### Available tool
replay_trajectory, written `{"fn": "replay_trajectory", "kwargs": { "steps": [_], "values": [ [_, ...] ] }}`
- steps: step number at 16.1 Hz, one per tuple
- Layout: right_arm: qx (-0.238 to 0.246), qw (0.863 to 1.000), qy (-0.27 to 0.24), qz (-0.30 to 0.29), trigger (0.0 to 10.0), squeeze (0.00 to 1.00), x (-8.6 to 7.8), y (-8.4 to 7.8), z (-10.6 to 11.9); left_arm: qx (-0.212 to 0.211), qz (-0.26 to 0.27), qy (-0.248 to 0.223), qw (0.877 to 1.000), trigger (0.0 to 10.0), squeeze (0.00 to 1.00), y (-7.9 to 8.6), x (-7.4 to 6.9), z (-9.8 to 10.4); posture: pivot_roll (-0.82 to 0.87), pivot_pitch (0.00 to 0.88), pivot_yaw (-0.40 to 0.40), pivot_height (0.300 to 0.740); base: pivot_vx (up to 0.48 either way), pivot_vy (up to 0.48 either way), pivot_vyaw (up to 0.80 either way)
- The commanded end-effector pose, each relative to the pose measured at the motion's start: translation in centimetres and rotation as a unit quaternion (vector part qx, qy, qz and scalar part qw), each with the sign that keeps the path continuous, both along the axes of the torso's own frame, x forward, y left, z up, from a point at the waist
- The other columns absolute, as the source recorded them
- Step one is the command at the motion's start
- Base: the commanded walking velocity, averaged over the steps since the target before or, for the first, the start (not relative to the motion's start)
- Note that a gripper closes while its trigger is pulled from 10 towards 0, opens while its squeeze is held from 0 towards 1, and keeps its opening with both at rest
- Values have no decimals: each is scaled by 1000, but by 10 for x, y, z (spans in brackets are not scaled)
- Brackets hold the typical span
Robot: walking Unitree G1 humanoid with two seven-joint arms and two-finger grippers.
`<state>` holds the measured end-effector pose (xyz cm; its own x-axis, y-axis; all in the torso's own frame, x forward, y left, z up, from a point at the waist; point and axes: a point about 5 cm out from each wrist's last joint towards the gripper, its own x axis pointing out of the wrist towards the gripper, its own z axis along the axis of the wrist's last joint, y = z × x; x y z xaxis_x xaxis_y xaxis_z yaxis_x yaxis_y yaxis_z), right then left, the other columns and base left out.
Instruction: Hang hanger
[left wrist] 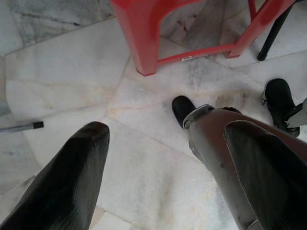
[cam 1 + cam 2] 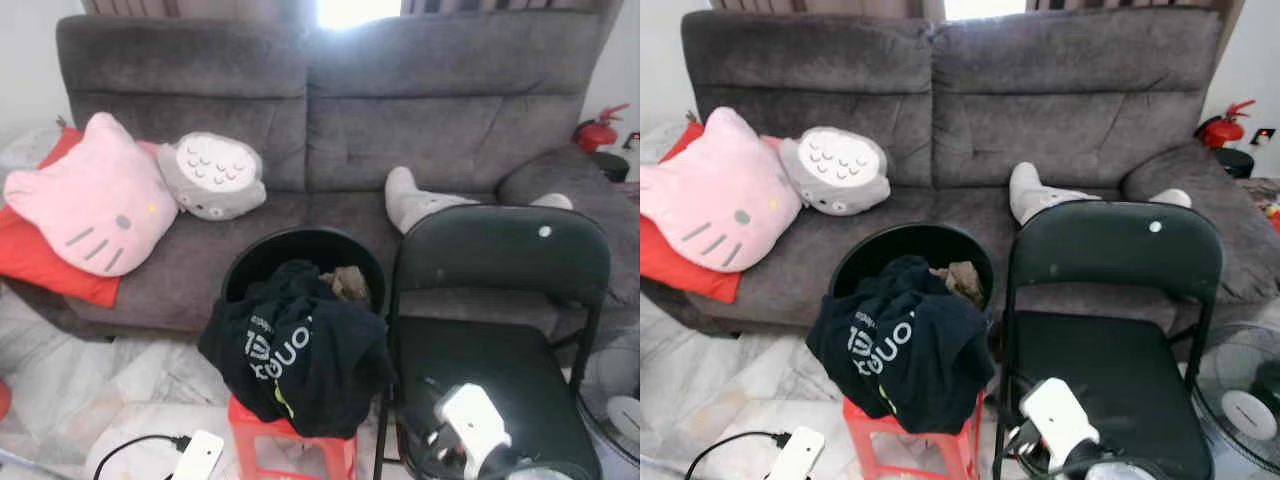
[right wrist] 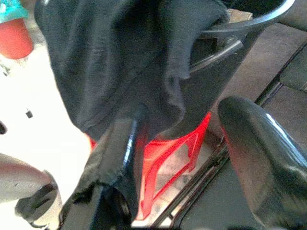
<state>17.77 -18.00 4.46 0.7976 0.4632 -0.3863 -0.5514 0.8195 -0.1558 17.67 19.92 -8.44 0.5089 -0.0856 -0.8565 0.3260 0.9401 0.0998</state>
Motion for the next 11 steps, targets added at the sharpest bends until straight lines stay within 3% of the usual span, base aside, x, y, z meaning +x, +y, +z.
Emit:
{"fn": "replay_trajectory", "kwargs": {
  "steps": [1,2,11],
  "values": [
    [7,999,-7,-31,10000,867,5,-6,-2,3,1,-3,1000,10000,0,3,1,1,-95,0,59,740,0,0,0],
    [21,998,-9,-59,10000,1000,11,-9,-7,3,1,-3,1000,10000,0,3,1,1,-94,0,61,740,0,0,0],
    [37,999,-5,-36,10000,1000,13,-4,-20,3,2,-2,1000,10000,0,3,0,0,-87,0,61,740,0,0,0]
  ]
}}
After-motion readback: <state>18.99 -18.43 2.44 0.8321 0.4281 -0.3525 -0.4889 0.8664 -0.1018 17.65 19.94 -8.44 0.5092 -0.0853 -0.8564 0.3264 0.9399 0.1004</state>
